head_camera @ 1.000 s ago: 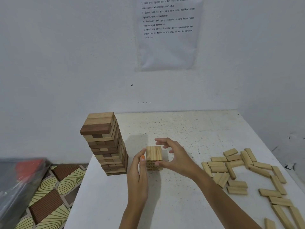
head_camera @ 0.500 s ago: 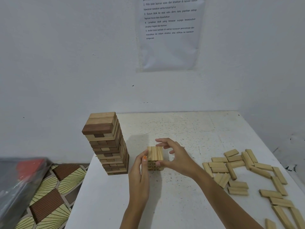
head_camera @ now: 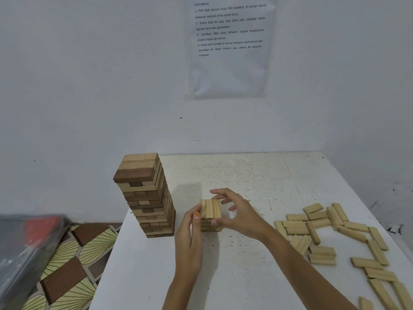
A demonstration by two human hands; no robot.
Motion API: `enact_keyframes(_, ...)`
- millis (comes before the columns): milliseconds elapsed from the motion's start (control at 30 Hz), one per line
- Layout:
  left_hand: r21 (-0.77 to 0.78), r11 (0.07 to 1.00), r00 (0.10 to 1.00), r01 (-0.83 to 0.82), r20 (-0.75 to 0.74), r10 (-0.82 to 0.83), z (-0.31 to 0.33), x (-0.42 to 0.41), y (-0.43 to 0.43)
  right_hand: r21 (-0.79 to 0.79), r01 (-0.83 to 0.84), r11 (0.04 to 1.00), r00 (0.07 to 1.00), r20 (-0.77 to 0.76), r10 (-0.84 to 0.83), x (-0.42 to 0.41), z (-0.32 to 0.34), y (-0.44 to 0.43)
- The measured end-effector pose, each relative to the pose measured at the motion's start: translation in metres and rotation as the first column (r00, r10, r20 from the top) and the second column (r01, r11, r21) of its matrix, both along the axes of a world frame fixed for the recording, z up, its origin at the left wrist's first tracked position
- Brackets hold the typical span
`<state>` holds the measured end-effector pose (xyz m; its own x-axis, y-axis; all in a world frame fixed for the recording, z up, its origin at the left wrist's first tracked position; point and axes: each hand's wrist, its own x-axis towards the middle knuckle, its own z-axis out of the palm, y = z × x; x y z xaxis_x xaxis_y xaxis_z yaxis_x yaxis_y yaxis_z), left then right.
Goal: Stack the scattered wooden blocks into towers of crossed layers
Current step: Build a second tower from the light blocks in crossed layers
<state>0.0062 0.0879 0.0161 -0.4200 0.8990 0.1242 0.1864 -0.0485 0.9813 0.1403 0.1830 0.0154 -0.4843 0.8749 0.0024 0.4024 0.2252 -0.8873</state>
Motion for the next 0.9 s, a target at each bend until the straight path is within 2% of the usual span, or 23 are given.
enact_keyframes(367, 0.019, 0.999, 0.999, -0.036, 0.005, 0.036, 0.005, 0.003, -0.005, -0.008, 0.011, 1.000, 1.000, -0.016, -0.012, 0.007, 0.004, -0.010)
enact_keyframes(533, 0.078, 0.995, 0.998, -0.067, -0.013, 0.068, 0.012, 0.007, -0.008, -0.079, 0.138, 0.987, 0.974, -0.170, -0.150, 0.011, 0.008, -0.028)
enact_keyframes(667, 0.139, 0.988, 0.997, -0.060, -0.043, 0.067, 0.020, 0.019, -0.009, -0.214, 0.258, 0.942, 0.885, -0.340, -0.319, 0.015, 0.014, -0.045)
enact_keyframes(767, 0.161, 0.987, 0.998, -0.008, -0.068, 0.019, 0.027, 0.033, -0.009, -0.256, 0.274, 0.927, 0.829, -0.425, -0.363, 0.024, 0.019, -0.060)
enact_keyframes(900, 0.156, 0.983, 0.995, 0.095, -0.059, -0.086, 0.030, 0.057, -0.009, -0.242, 0.317, 0.917, 0.799, -0.453, -0.395, 0.041, 0.022, -0.075)
